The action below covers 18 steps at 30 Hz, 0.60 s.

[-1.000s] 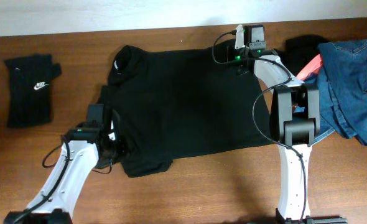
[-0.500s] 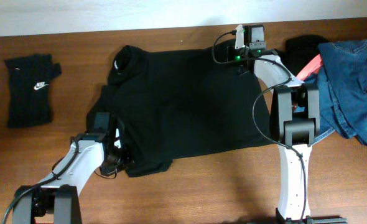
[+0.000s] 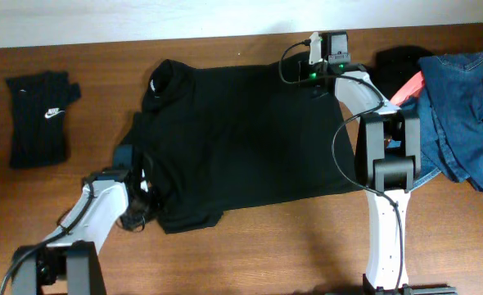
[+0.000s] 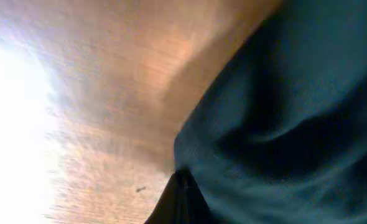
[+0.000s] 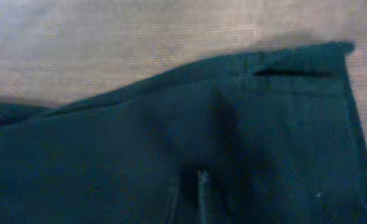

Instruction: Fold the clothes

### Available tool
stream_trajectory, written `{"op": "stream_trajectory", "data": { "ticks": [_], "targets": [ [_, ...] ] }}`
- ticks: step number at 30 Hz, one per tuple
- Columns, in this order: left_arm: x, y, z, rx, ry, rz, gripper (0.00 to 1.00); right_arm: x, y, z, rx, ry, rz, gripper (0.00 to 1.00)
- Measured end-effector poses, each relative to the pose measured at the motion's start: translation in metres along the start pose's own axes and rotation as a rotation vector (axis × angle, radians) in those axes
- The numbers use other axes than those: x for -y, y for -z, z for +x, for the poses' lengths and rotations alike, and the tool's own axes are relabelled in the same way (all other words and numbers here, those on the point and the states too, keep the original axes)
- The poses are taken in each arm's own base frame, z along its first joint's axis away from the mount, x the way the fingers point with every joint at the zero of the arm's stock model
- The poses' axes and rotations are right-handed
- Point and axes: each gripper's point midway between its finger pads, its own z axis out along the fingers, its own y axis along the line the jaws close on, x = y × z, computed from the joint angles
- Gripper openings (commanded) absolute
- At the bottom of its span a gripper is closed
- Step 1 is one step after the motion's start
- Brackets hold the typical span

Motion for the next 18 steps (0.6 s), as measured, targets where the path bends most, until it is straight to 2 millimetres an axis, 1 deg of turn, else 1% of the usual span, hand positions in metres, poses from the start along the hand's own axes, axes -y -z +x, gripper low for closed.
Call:
{"op": "stream_trajectory", "data": {
  "ticks": [2,3,4,5,6,7,8,9,11,12,13,14,15,16,17,18],
  "targets": [
    [0.01,0.019,-0.022,0.085,-0.011,0.029,0.1,-0.005,0.004,-0.006,-0.003,0.002,-0.02,0.53],
    [0.018,0.037,-0.037,0.154,-0.016,0.054,0.16,-0.007,0.006,-0.01,-0.006,0.001,-0.027,0.57],
    [0.025,0.055,-0.051,0.218,-0.025,0.077,0.21,-0.01,0.01,-0.014,-0.015,-0.002,-0.035,0.58],
    [0.033,0.075,-0.063,0.283,-0.034,0.103,0.31,-0.012,0.015,-0.019,-0.02,-0.003,-0.04,0.58],
    [0.041,0.096,-0.074,0.346,-0.046,0.129,0.38,-0.015,0.021,-0.024,-0.03,-0.001,-0.044,0.58],
    [0.048,0.115,-0.081,0.402,-0.057,0.155,0.4,-0.017,0.028,-0.028,-0.041,0.0,-0.048,0.56],
    [0.055,0.135,-0.087,0.461,-0.065,0.182,0.4,-0.021,0.039,-0.033,-0.061,-0.004,-0.049,0.5],
    [0.06,0.15,-0.091,0.507,-0.077,0.203,0.4,-0.024,0.048,-0.036,-0.082,-0.005,-0.049,0.48],
    [0.068,0.171,-0.097,0.583,-0.111,0.233,0.4,-0.029,0.069,-0.04,-0.123,-0.014,-0.047,0.47],
    [0.071,0.177,-0.1,0.611,-0.127,0.242,0.4,-0.032,0.08,-0.036,-0.165,-0.026,-0.045,0.47],
    [0.072,0.181,-0.104,0.634,-0.141,0.247,0.4,-0.034,0.09,-0.031,-0.205,-0.037,-0.041,0.45],
    [0.075,0.183,-0.109,0.658,-0.155,0.252,0.37,-0.036,0.101,-0.025,-0.246,-0.046,-0.038,0.41],
    [0.078,0.185,-0.115,0.679,-0.166,0.257,0.25,-0.038,0.11,-0.019,-0.286,-0.059,-0.034,0.34],
    [0.081,0.186,-0.121,0.7,-0.173,0.263,0.15,-0.04,0.121,-0.011,-0.332,-0.068,-0.032,0.25],
    [0.085,0.186,-0.129,0.721,-0.181,0.268,0.09,-0.041,0.131,0.003,-0.399,-0.086,-0.025,0.16],
    [0.088,0.185,-0.136,0.741,-0.191,0.272,0.06,-0.042,0.14,0.014,-0.453,-0.101,-0.02,0.12]
  ]
}}
